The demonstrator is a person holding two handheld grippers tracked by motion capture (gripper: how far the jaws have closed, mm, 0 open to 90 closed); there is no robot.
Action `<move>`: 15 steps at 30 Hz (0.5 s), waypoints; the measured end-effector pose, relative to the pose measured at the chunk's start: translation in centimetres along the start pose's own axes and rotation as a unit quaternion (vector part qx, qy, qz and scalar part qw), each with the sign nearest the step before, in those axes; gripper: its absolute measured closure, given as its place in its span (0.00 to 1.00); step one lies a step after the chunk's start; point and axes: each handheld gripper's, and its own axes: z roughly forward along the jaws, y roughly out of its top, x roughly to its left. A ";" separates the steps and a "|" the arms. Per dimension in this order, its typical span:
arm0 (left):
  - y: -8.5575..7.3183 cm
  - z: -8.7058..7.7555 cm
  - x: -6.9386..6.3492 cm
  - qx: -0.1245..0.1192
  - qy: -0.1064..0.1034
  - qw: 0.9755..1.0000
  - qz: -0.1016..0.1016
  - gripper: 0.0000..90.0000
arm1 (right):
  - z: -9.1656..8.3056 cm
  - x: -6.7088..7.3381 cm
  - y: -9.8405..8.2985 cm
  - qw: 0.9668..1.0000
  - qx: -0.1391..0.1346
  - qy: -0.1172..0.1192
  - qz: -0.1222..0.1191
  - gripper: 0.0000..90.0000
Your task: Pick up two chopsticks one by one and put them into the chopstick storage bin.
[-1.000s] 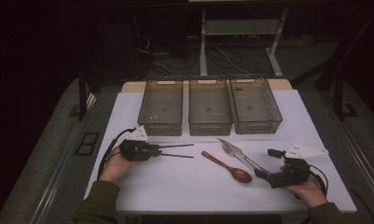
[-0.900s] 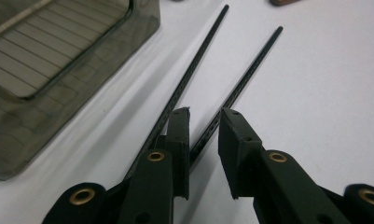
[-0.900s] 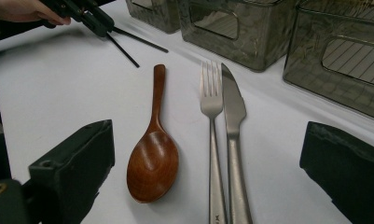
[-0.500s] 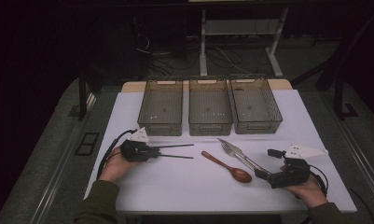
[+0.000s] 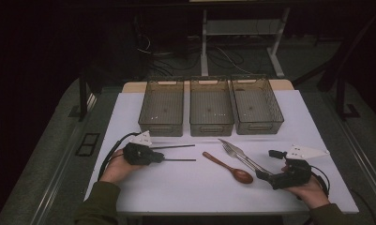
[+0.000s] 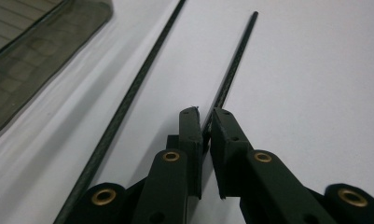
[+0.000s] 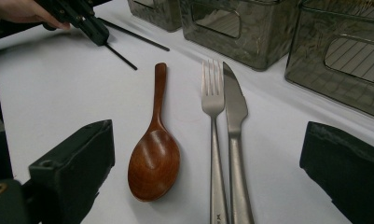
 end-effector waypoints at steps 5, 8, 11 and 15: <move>0.1 0.1 -0.7 0.006 -0.009 1.000 0.007 0.92 | 0.0 0.0 0.0 1.000 -0.001 0.000 0.001 0.03; 0.1 0.1 -1.0 0.007 -0.012 1.000 0.009 0.93 | 0.0 0.0 0.0 1.000 -0.001 0.000 0.000 0.03; 0.1 0.2 -1.4 0.008 -0.016 1.000 0.006 0.93 | -0.1 0.0 0.0 1.000 -0.002 0.001 0.001 0.03; 0.1 0.1 -2.0 0.010 -0.016 1.000 0.003 0.94 | -0.1 0.0 0.0 1.000 -0.002 0.000 0.002 0.03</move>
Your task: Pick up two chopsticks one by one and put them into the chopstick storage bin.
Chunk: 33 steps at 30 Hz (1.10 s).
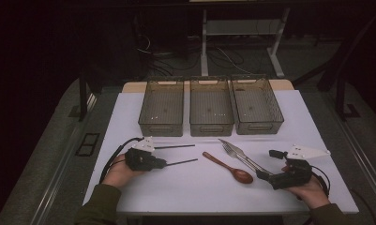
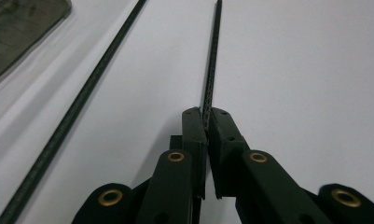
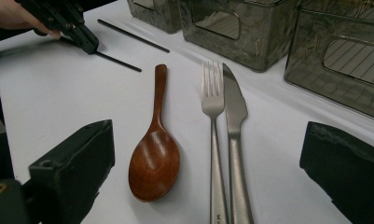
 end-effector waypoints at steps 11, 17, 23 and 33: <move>-0.1 -0.2 -0.8 0.003 0.037 0.999 -0.001 0.83 | 0.0 0.0 0.0 1.000 -0.001 0.000 -0.001 0.03; -1.3 -1.4 -1.2 -0.009 0.059 0.998 -0.005 0.83 | 0.0 0.0 0.0 1.000 -0.001 0.001 -0.002 0.03; -2.4 -1.9 -1.2 -0.014 0.063 0.998 -0.013 0.86 | 0.0 0.1 0.0 1.000 -0.001 0.000 -0.003 0.03; -2.5 -1.7 -0.9 -0.026 0.031 0.999 -0.011 0.95 | 0.0 0.1 0.0 1.000 0.001 0.001 -0.003 0.03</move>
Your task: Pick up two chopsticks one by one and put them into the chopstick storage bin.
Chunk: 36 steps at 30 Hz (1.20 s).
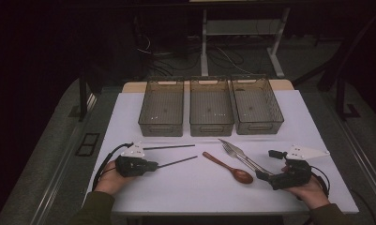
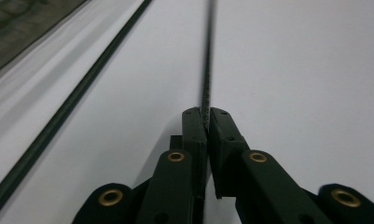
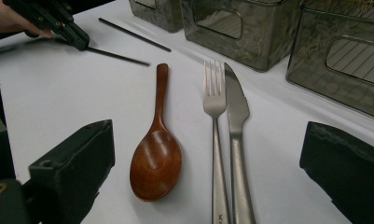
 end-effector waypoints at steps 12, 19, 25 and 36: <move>0.4 0.0 -0.2 0.002 -0.012 1.000 -0.011 0.95 | 0.0 0.0 0.0 1.000 0.000 0.000 0.000 0.03; 1.1 -0.4 -0.3 -0.010 -0.013 1.000 -0.015 0.95 | 0.1 0.1 -0.1 1.000 0.002 0.001 -0.002 0.03; 1.9 -0.5 -0.9 -0.011 -0.014 1.000 -0.017 0.95 | 0.4 0.2 -0.3 1.000 0.006 0.000 -0.010 0.03; 3.5 -1.1 -1.7 -0.017 0.001 1.000 -0.024 0.95 | 1.3 0.0 -0.7 1.000 0.023 -0.005 -0.015 0.03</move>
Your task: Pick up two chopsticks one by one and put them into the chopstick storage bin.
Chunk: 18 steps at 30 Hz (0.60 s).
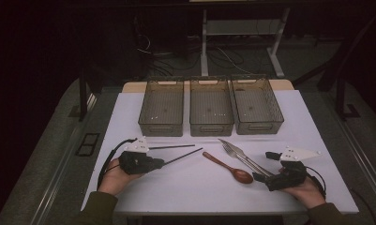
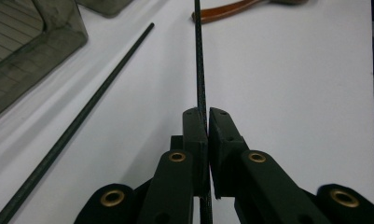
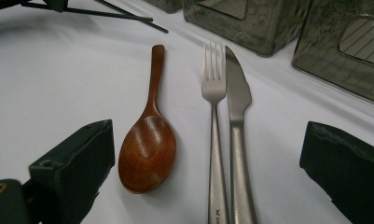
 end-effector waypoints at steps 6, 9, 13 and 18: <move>0.7 -0.2 -0.1 -0.004 0.012 1.000 -0.003 0.95 | 0.0 0.0 0.0 1.000 0.000 -0.001 0.000 0.03; 1.0 -0.2 -0.2 -0.008 0.019 1.000 -0.007 0.95 | 0.1 0.0 0.0 1.000 0.002 -0.003 0.001 0.03; 1.5 -0.5 -0.2 -0.017 0.021 0.999 -0.018 0.95 | 0.1 0.1 0.0 1.000 0.004 -0.004 -0.001 0.03; 2.0 -0.9 -0.1 -0.031 0.020 0.999 -0.029 0.95 | 0.1 0.1 0.0 1.000 0.004 -0.004 -0.002 0.03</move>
